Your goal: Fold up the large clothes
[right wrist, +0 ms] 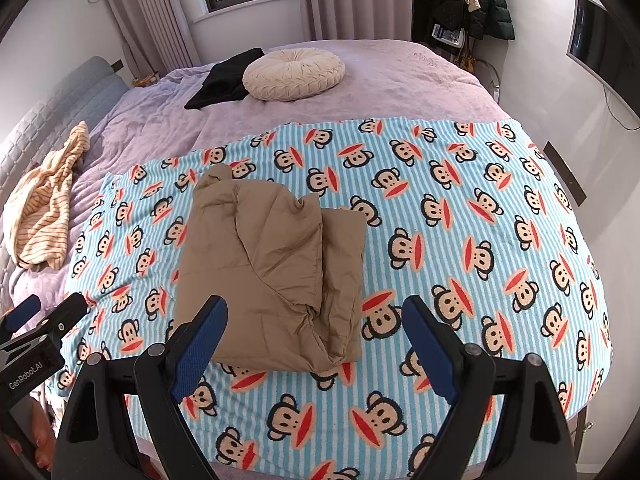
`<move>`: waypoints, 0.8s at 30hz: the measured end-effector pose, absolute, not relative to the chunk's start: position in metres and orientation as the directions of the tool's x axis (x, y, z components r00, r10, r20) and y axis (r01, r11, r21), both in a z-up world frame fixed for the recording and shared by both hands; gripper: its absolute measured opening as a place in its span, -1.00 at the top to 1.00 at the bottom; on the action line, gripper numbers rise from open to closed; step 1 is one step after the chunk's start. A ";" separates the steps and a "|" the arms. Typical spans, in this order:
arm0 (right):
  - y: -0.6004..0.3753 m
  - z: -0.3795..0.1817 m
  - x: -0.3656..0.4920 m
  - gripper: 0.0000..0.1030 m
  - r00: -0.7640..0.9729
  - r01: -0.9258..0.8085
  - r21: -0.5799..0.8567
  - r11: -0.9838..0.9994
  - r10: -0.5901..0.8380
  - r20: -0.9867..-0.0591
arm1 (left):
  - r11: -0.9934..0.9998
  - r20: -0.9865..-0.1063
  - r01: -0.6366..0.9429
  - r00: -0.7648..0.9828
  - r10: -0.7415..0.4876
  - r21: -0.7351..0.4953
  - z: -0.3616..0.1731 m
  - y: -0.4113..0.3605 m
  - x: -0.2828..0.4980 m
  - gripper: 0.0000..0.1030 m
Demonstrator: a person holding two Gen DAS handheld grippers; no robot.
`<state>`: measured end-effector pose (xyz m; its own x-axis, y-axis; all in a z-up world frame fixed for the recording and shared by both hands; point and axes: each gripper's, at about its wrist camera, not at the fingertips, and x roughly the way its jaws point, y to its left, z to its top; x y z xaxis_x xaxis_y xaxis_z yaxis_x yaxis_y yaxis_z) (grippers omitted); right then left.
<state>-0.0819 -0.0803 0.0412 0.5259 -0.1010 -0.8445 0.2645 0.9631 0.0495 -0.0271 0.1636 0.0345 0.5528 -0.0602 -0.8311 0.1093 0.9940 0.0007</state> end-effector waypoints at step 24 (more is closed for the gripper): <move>-0.081 0.041 -0.081 -0.76 0.525 0.265 0.051 0.963 -0.100 -0.845 | 0.995 -0.834 0.095 0.549 -0.057 -0.006 0.033 0.166 -0.027 -1.00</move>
<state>-0.0813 -0.0813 0.0407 0.5253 -0.1001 -0.8450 0.2653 0.9628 0.0509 -0.0267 0.1661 0.0331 0.5489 -0.0572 -0.8339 0.0950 0.9955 -0.0058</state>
